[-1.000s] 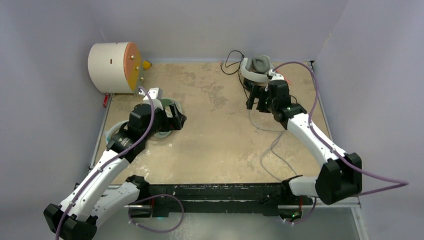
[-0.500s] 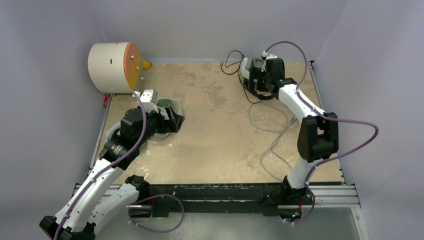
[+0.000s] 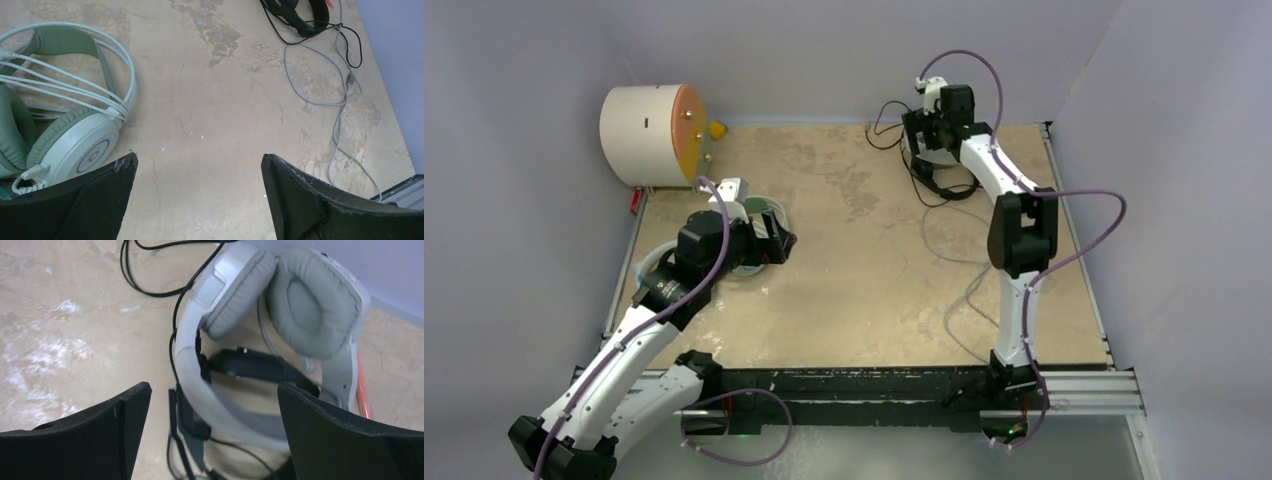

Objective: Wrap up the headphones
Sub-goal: Pick up the headphones from the corner of the board.

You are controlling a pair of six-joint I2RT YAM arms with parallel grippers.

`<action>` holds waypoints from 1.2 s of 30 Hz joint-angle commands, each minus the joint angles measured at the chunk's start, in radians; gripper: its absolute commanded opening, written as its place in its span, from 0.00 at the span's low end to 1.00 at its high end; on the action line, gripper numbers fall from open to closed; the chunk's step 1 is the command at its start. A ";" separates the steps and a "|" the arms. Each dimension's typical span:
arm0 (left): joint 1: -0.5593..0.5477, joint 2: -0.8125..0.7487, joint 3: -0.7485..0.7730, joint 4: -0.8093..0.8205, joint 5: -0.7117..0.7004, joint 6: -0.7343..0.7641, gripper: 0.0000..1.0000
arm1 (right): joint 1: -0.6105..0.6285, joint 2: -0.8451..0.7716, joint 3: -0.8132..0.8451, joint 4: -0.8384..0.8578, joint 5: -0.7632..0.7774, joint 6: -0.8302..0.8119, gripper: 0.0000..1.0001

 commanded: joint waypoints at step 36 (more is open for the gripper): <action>0.000 0.032 0.072 -0.027 0.020 -0.001 0.91 | 0.124 -0.411 0.027 -0.219 0.212 -0.073 0.00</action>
